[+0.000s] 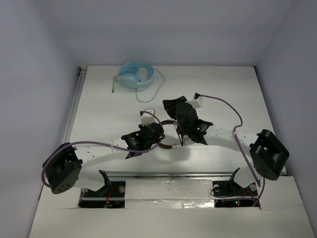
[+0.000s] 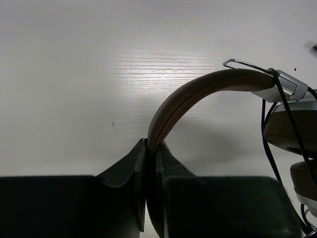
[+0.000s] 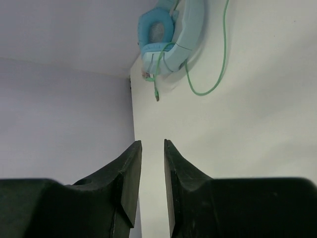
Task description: Wrap the headphones
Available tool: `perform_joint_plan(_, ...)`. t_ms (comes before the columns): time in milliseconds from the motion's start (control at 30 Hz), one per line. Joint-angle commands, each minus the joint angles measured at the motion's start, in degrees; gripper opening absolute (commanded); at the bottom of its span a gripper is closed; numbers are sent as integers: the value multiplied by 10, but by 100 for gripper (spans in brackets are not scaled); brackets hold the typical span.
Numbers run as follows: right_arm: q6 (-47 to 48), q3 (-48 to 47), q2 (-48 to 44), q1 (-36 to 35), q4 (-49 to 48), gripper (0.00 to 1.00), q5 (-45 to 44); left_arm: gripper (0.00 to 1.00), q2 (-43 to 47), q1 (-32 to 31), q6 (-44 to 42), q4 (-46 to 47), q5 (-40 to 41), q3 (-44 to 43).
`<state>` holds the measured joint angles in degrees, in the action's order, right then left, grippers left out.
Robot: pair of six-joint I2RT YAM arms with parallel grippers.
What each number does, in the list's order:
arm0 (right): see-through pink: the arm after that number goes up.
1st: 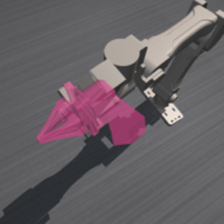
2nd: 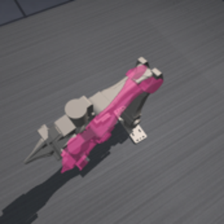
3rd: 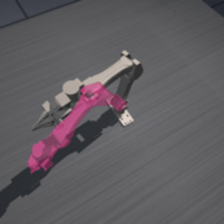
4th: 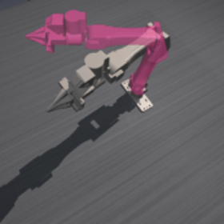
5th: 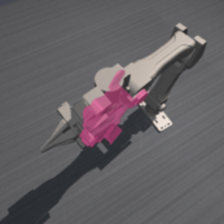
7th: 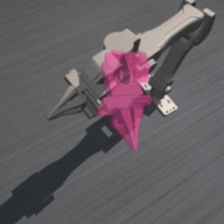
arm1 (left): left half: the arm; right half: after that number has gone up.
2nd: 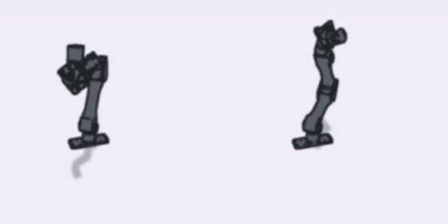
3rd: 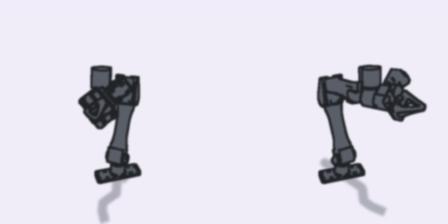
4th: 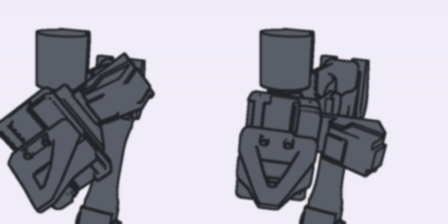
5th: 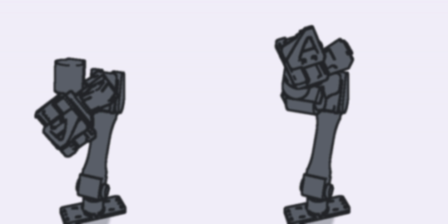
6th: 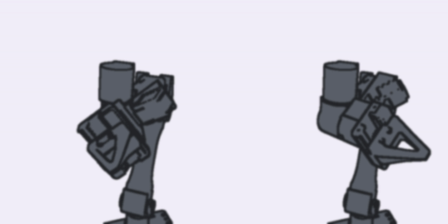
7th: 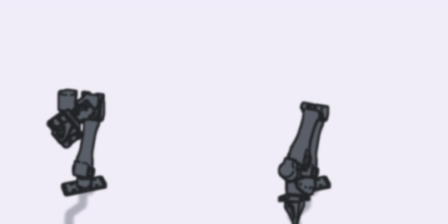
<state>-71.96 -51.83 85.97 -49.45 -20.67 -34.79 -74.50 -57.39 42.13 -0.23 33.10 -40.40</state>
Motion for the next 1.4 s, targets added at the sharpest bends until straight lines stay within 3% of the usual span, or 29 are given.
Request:
perform_joint_plan(0,9,-31,18,5,22,32,-20,0,29,1,10,10,-16,-26)
perform_joint_plan(333,96,-63,26,45,26,32,70,0,57,1,2,-14,-61,-29)
perform_joint_plan(467,168,-70,-32,57,41,44,64,0,77,1,-8,-14,-46,-19)
perform_joint_plan(600,272,-60,-94,57,69,63,58,0,76,1,-31,-11,-25,-10)
perform_joint_plan(833,327,33,-249,57,141,80,39,0,43,6,-41,-16,46,-6)
perform_joint_plan(1133,326,101,-396,57,238,85,29,0,14,55,-46,53,13,38)
perform_joint_plan(1267,327,124,-432,57,252,85,23,12,-14,55,-47,59,14,39)
perform_joint_plan(1367,333,127,-440,57,251,86,24,27,-27,55,-50,57,33,37)
